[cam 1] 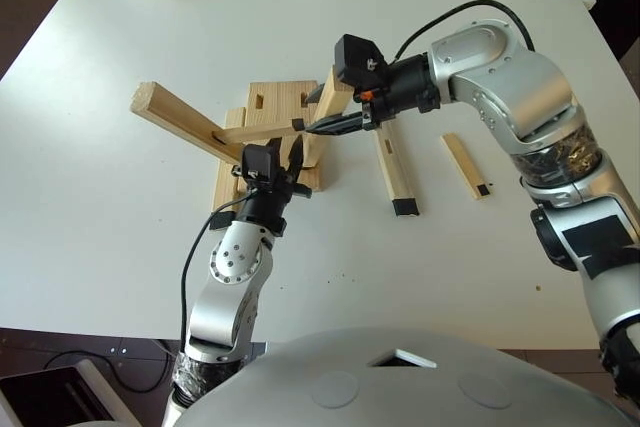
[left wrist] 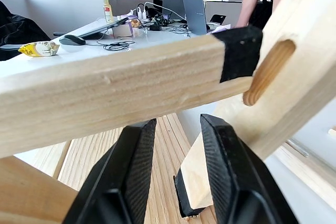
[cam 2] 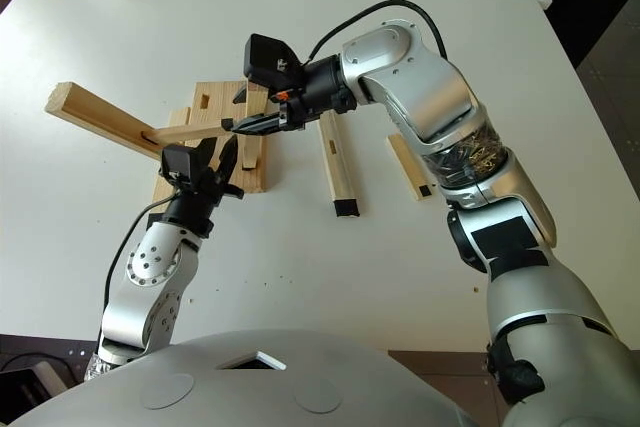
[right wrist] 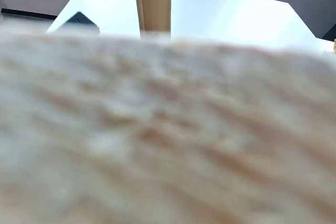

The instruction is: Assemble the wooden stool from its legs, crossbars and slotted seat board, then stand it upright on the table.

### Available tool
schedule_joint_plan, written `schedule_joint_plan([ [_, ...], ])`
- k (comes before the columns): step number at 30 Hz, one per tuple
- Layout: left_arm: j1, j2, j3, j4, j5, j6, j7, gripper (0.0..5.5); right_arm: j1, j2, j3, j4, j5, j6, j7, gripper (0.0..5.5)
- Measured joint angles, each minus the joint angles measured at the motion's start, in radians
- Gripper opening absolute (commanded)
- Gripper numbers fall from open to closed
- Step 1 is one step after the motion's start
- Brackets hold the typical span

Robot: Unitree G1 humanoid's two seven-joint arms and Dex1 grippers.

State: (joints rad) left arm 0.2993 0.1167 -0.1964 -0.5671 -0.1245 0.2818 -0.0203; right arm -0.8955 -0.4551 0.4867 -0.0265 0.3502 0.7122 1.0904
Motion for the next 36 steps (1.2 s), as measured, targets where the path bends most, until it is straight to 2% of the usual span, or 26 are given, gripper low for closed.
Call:
schedule_joint_plan([
  [10,0.064,0.01,0.006,0.039,0.009,-0.063,-0.047,1.57,-0.095,0.069,0.051,0.108,-0.058,-0.013,0.048,2.02],
  [18,0.075,-0.001,0.005,0.041,0.018,-0.058,-0.051,1.57,-0.068,0.072,0.047,0.079,-0.081,-0.039,0.041,2.02],
  [23,0.211,0.111,-0.075,-0.13,-0.084,-0.005,-0.221,1.57,-0.045,0.07,0.036,0.049,-0.085,-0.035,0.026,2.02],
  [25,0.282,0.178,-0.064,-0.218,-0.136,0.011,-0.277,1.57,-0.045,0.071,0.036,0.045,-0.087,-0.031,0.028,2.02],
  [28,0.313,0.228,0.019,-0.369,-0.239,0.025,-0.307,1.57,-0.048,0.071,0.04,0.045,-0.092,-0.025,0.034,2.02],
  [31,0.225,0.249,0.163,-0.464,-0.409,0.02,-0.28,1.57,-0.059,0.073,0.046,0.046,-0.097,-0.009,0.036,2.02],
  [36,0.009,0.26,0.474,-0.47,-0.795,-0.126,-0.074,1.57,-0.068,0.083,0.052,0.072,-0.105,-0.009,0.043,2.02],
])
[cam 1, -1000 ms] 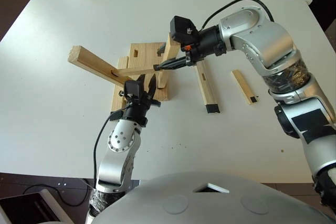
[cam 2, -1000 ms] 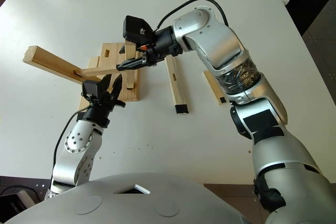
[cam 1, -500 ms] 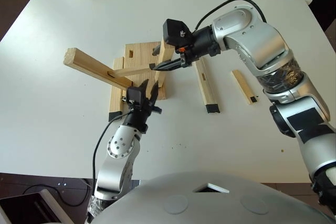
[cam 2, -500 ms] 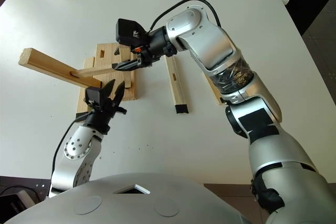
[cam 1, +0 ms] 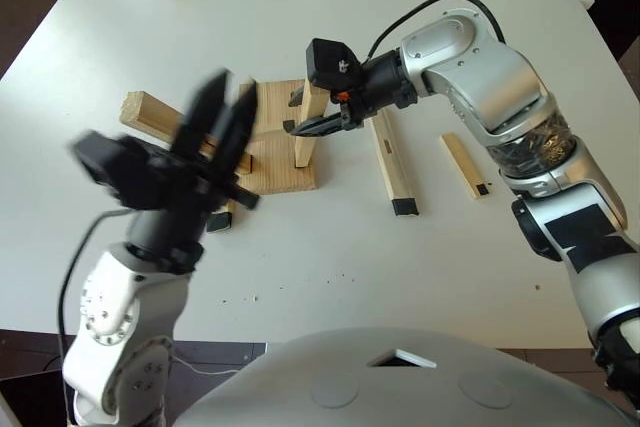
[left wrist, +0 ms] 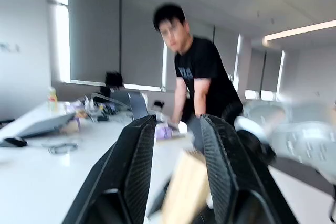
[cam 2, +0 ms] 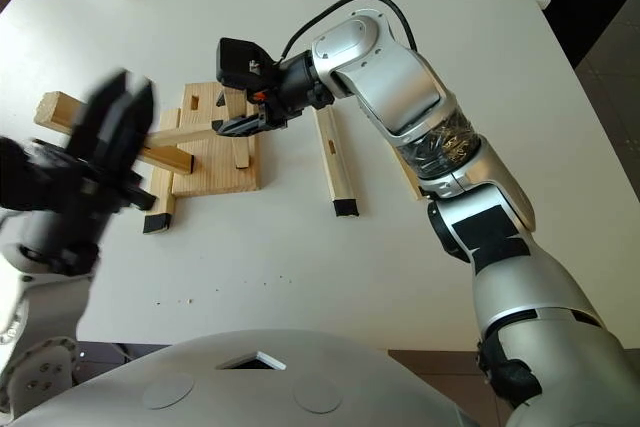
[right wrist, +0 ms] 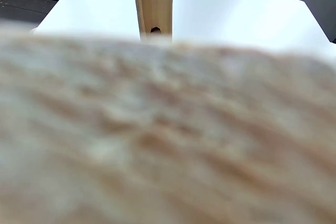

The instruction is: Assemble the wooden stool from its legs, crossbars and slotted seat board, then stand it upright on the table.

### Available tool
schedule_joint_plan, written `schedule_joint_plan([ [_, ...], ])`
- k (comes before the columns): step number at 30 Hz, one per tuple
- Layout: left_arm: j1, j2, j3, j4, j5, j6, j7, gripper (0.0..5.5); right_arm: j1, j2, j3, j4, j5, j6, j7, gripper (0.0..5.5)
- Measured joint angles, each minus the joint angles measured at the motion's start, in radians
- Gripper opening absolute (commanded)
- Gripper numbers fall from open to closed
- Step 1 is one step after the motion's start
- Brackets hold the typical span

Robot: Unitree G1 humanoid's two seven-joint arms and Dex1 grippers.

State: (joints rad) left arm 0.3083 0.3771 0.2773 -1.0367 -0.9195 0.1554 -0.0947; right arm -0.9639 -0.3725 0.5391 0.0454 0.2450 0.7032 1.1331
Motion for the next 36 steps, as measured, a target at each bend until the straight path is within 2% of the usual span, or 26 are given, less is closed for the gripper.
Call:
schedule_joint_plan([
  [3,-0.062,0.021,0.173,0.02,-0.172,-0.082,0.088,1.57,0.004,0.006,0.005,0.01,-0.01,-0.001,-0.001,2.02],
  [7,-0.081,0.117,0.409,0.11,-0.311,-0.129,0.138,1.57,0.013,0.005,0.006,0.006,-0.014,-0.01,-0.002,2.02],
  [9,-0.023,0.131,0.482,0.2,-0.311,-0.113,0.123,1.57,0.022,0.002,0.006,-0.001,-0.015,-0.01,-0.006,2.02],
  [11,0.059,0.121,0.495,0.315,-0.258,-0.072,0.098,1.57,0.029,-0.001,0.004,-0.007,-0.014,-0.011,-0.009,2.02],
  [14,0.102,0.098,0.396,0.409,-0.123,-0.025,0.066,1.57,0.033,-0.01,0.004,-0.011,-0.015,-0.011,-0.011,2.02],
  [16,0.095,0.089,0.283,0.438,-0.032,0.004,0.039,1.57,0.032,-0.005,0.004,-0.009,-0.015,-0.011,-0.011,2.02],
  [18,0.052,0.074,0.173,0.466,0.052,0.014,0.005,1.57,0.026,0.002,0.006,0.002,-0.015,-0.012,-0.009,2.02],
  [22,-0.083,0.036,0.033,0.605,0.179,0.007,-0.054,1.57,0.005,0.008,0.012,0.039,-0.019,-0.025,0.012,2.02],
  [27,-0.152,0.009,-0.014,0.716,0.251,0.006,-0.091,1.57,-0.013,0.009,0.015,0.078,-0.02,-0.047,0.042,2.02],
  [31,-0.138,-0.011,-0.019,0.695,0.252,0.013,-0.096,1.57,-0.011,-0.012,0.015,0.063,-0.021,-0.049,0.056,2.02],
  [36,-0.074,-0.084,-0.083,0.591,0.259,0.029,-0.084,1.57,0.036,-0.151,0.0,-0.101,0.031,0.014,0.094,2.02],
])
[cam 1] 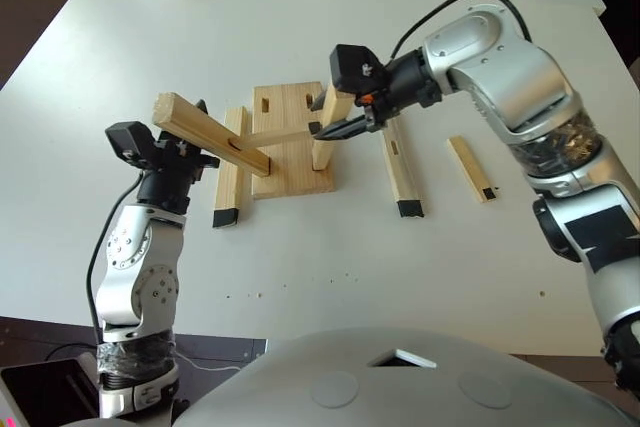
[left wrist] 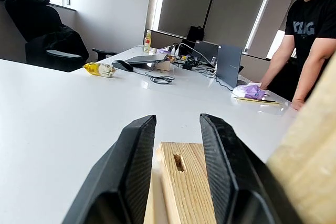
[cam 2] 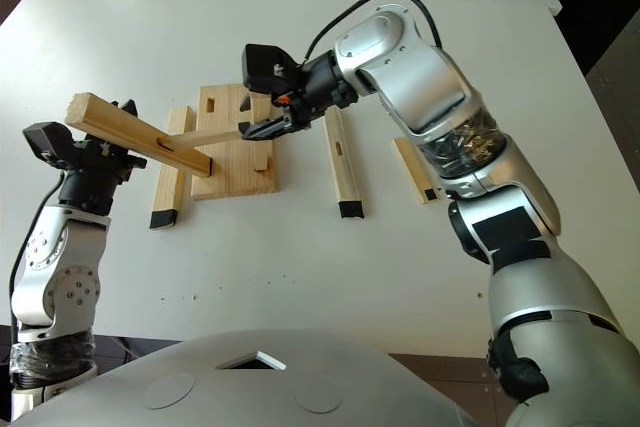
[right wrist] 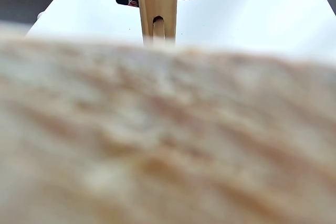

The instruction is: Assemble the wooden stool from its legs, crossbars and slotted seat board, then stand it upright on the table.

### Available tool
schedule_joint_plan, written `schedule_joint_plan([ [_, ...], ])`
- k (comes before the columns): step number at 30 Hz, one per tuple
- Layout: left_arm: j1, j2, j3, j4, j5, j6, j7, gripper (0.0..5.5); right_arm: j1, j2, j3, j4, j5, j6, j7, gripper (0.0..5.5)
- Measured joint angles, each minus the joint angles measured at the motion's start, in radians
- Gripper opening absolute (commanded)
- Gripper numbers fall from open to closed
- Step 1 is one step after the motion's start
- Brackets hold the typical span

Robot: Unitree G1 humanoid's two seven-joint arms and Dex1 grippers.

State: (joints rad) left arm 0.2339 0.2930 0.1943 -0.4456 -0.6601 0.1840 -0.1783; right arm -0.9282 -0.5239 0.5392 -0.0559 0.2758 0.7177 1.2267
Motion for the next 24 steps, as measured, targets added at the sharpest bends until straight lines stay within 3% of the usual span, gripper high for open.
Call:
schedule_joint_plan([
  [5,0.028,-0.063,-0.068,-0.069,0.025,0.026,0.036,1.57,0.018,-0.114,-0.033,-0.142,0.061,0.125,0.018,2.02],
  [14,0.015,-0.068,-0.084,-0.096,0.092,0.063,0.068,1.57,0.085,-0.126,-0.069,-0.218,0.096,0.202,-0.059,2.02],
  [24,-0.143,-0.071,0.174,-0.232,-0.117,0.089,0.233,1.57,0.2,-0.051,-0.112,-0.298,0.119,0.233,-0.238,2.02],
])
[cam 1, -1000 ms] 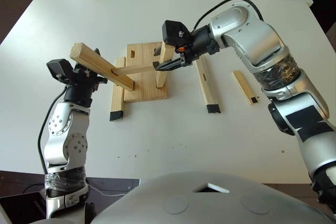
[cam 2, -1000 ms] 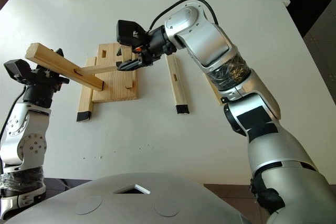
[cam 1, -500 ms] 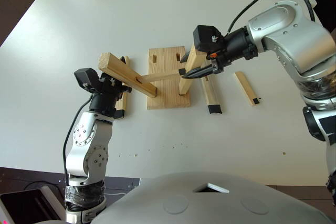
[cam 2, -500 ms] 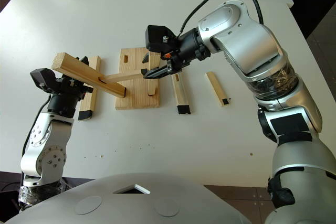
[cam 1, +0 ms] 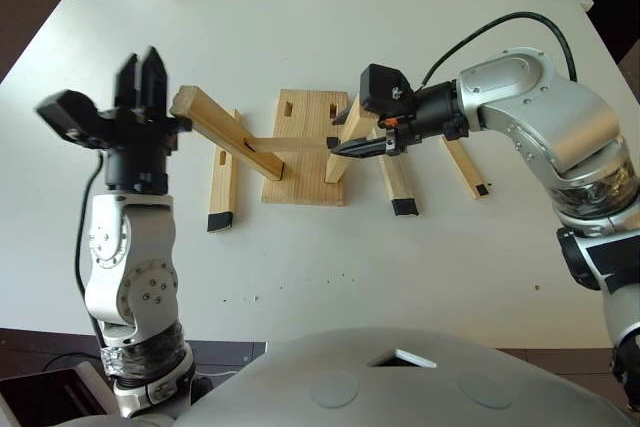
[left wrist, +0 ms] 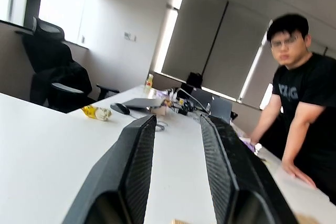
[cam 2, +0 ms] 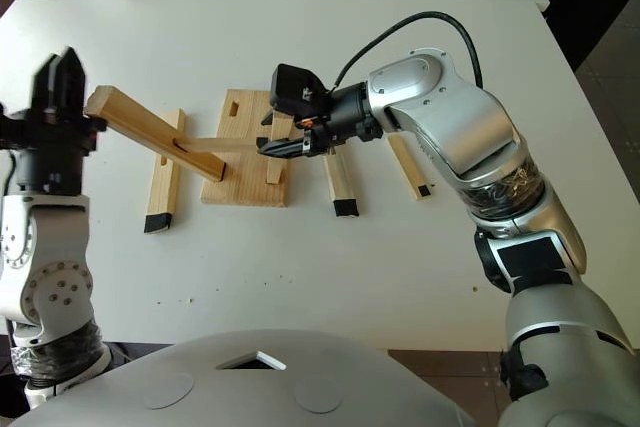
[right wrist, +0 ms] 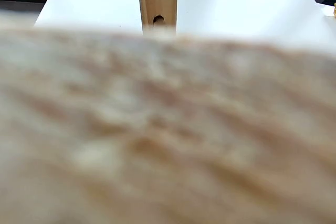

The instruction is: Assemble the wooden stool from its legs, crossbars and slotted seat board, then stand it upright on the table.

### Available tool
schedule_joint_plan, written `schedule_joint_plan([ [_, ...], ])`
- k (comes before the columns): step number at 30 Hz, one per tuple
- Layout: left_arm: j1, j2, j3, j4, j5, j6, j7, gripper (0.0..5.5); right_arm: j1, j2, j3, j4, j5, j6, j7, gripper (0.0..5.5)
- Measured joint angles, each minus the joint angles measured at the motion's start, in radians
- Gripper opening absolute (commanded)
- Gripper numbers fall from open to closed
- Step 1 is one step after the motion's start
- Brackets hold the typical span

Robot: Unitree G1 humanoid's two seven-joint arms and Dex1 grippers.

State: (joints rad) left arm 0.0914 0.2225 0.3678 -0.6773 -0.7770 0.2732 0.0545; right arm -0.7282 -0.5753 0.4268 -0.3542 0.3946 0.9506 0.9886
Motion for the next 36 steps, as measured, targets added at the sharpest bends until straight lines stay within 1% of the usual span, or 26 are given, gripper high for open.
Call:
schedule_joint_plan([
  [2,-0.036,0.02,0.019,-0.05,-0.018,0.036,0.06,1.57,0.01,0.006,-0.003,-0.013,0.004,0.005,-0.018,2.02],
  [3,-0.053,0.035,0.031,-0.069,-0.032,0.05,0.083,1.39,0.012,0.008,-0.004,-0.018,0.006,0.008,-0.023,2.02],
  [5,-0.143,0.122,0.067,-0.146,-0.075,0.104,0.155,1.11,0.022,0.008,-0.012,-0.028,0.019,0.02,-0.042,2.02],
  [7,-0.198,0.178,0.041,-0.208,-0.088,0.15,0.175,0.8,0.028,0.009,-0.017,-0.033,0.022,0.021,-0.048,2.02],
  [9,-0.253,0.226,-0.096,-0.311,-0.093,0.246,0.194,0.46,0.032,0.008,-0.022,-0.035,0.028,0.026,-0.052,2.02],
  [11,-0.268,0.237,-0.234,-0.354,-0.074,0.305,0.208,0.08,0.032,0.008,-0.023,-0.035,0.03,0.026,-0.054,2.02],
  [12,-0.263,0.237,-0.331,-0.362,-0.047,0.336,0.218,0.02,0.031,0.008,-0.023,-0.035,0.031,0.028,-0.054,2.02],
  [14,-0.226,0.23,-0.428,-0.368,-0.004,0.372,0.228,0.0,0.03,0.008,-0.022,-0.033,0.032,0.028,-0.054,2.02],
  [16,-0.14,0.224,-0.488,-0.346,0.061,0.39,0.228,0.0,0.019,0.007,-0.014,-0.028,0.033,0.029,-0.053,2.02],
  [20,0.007,0.214,-0.568,-0.27,0.231,0.391,0.232,0.0,-0.033,0.002,0.016,0.007,0.033,0.035,-0.029,2.02],
  [27,0.083,0.123,-0.62,-0.262,0.361,0.321,0.215,0.0,-0.11,0.0,0.074,0.049,0.032,0.035,0.014,2.02],
  [32,0.07,0.064,-0.654,-0.262,0.411,0.301,0.182,0.0,-0.133,0.004,0.093,0.062,0.032,0.026,0.042,2.02],
  [34,0.073,0.034,-0.653,-0.258,0.413,0.301,0.181,0.0,-0.134,0.004,0.095,0.063,0.032,0.025,0.043,2.02],
  [36,0.119,0.021,-0.658,-0.218,0.413,0.339,0.179,0.0,-0.134,0.004,0.095,0.063,0.032,0.025,0.044,2.02],
])
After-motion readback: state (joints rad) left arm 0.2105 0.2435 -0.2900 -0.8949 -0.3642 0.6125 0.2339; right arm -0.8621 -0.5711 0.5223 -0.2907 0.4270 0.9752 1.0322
